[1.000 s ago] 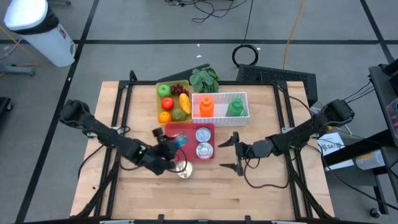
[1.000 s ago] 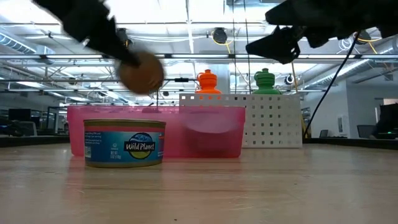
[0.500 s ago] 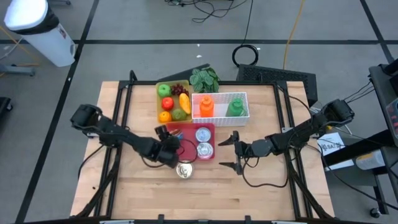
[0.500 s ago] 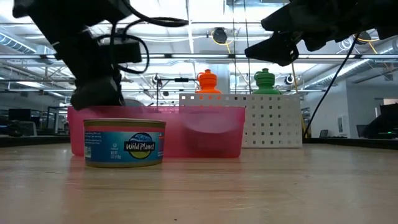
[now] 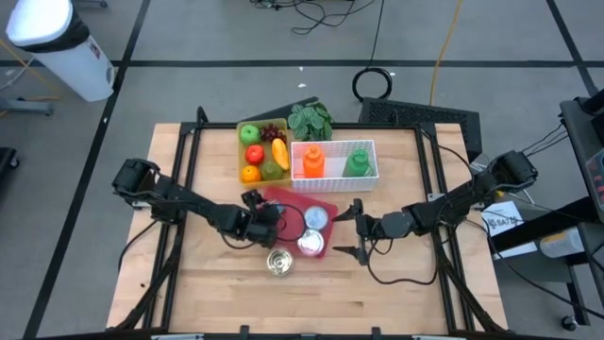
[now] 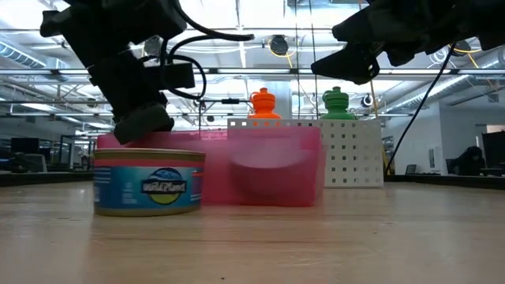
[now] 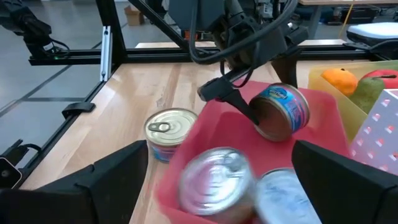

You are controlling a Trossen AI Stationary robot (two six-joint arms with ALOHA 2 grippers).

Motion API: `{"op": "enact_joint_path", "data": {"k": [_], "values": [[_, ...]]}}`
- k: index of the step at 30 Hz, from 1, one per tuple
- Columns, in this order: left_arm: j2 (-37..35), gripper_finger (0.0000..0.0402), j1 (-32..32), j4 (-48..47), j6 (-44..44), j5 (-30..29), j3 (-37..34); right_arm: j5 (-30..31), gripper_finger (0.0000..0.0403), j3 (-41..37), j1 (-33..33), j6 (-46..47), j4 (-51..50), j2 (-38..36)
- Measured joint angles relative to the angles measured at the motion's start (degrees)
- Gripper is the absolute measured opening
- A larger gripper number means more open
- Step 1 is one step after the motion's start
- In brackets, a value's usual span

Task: Pick & Place Food Item
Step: Put the bottom blue pink tuna can in the pink bin

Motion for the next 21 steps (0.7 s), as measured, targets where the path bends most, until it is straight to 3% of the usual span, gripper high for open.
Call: {"op": "enact_joint_path", "data": {"k": [9, 13, 18, 21], "values": [[0.02, 0.0296, -0.11, 1.96, 2.38, 2.3, 0.0, 0.04, 0.0377, 0.0, 0.0, 0.0, 0.0, 0.02], [0.02, 0.0269, 0.45, 3.38, -0.82, 2.21, 0.0, 0.07, 0.0377, 0.0, 0.0, 0.0, 0.0, 0.02], [0.0, 0.0199, 2.36, 5.9, -3.65, 1.59, 0.0, 0.05, 0.0377, 0.0, 0.0, 0.02, -0.91, 0.02], [-0.02, 0.0196, 3.4, 5.9, -4.26, 1.38, 0.0, 0.04, 0.0377, -0.04, 0.0, 0.02, -1.33, 0.02]]}}
